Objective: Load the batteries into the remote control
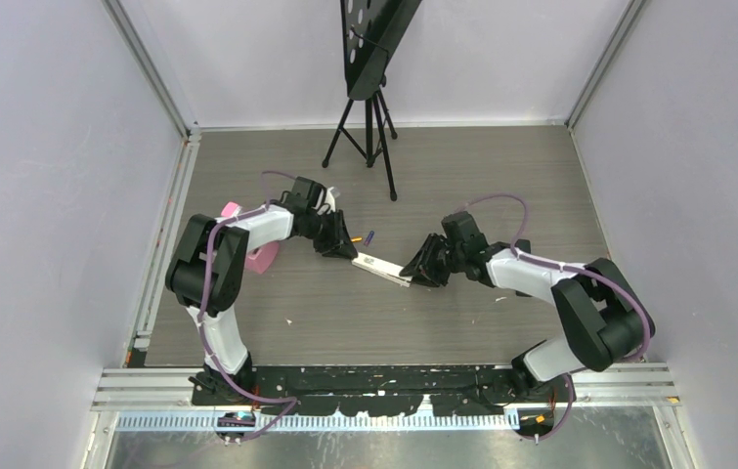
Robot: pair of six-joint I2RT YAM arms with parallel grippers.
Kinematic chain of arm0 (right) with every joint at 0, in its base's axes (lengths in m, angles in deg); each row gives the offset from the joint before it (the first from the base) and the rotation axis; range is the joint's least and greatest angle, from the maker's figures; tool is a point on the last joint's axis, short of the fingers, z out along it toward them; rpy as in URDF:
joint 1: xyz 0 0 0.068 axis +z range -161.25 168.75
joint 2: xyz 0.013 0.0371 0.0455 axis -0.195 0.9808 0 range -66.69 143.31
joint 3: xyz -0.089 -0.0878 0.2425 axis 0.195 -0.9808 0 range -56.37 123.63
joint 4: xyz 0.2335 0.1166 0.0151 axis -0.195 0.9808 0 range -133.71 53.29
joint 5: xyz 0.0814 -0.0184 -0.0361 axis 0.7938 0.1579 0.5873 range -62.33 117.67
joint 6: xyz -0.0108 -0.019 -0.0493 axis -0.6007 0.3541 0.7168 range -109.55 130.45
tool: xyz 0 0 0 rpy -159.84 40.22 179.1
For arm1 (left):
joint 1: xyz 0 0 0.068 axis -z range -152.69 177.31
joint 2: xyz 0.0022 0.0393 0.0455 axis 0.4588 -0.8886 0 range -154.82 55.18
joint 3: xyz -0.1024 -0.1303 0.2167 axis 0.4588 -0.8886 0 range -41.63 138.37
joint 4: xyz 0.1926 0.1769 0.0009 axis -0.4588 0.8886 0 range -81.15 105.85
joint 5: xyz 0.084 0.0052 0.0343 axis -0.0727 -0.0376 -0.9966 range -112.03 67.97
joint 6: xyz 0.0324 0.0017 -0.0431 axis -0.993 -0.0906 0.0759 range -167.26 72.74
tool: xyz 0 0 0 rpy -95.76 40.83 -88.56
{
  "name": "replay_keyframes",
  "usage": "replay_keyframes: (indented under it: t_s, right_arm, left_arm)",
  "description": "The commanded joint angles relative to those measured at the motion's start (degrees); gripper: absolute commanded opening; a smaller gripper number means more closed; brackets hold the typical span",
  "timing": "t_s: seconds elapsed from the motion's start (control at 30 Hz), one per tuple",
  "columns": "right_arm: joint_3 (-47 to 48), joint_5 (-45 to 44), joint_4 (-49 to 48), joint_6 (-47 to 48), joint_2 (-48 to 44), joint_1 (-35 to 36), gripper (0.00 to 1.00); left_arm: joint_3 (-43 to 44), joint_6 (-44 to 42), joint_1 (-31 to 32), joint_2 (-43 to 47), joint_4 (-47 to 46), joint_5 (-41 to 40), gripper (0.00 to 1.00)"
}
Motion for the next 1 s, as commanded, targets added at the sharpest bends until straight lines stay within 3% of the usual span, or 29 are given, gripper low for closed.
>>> replay_keyframes:
  t_s: [0.0, 0.23, 0.53, 0.7, 0.97]
  right_arm:
    - [-0.42, -2.39, 8.76, 2.78, -4.32, 0.1, 0.36]
    - [-0.73, -5.77, 13.78, 4.03, -9.06, 0.14, 0.43]
    - [-0.16, -8.71, 10.36, 4.49, -5.21, 0.14, 0.47]
    - [0.29, -8.71, 7.99, 4.23, -2.0, 0.4, 0.44]
    - [-0.44, -10.25, 8.56, 4.31, 0.28, 0.96, 0.29]
  left_arm:
    - [-0.65, -3.48, 0.21, -1.82, 5.18, -6.78, 0.24]
    - [-0.57, -3.75, 0.21, -2.17, 5.27, -6.75, 0.25]
    - [-0.41, -3.75, 0.21, -2.11, 5.0, -6.01, 0.24]
    - [-0.43, -3.75, 0.21, -2.11, 5.09, -5.89, 0.24]
    - [-0.56, -3.83, 0.21, -1.9, 4.96, -5.27, 0.22]
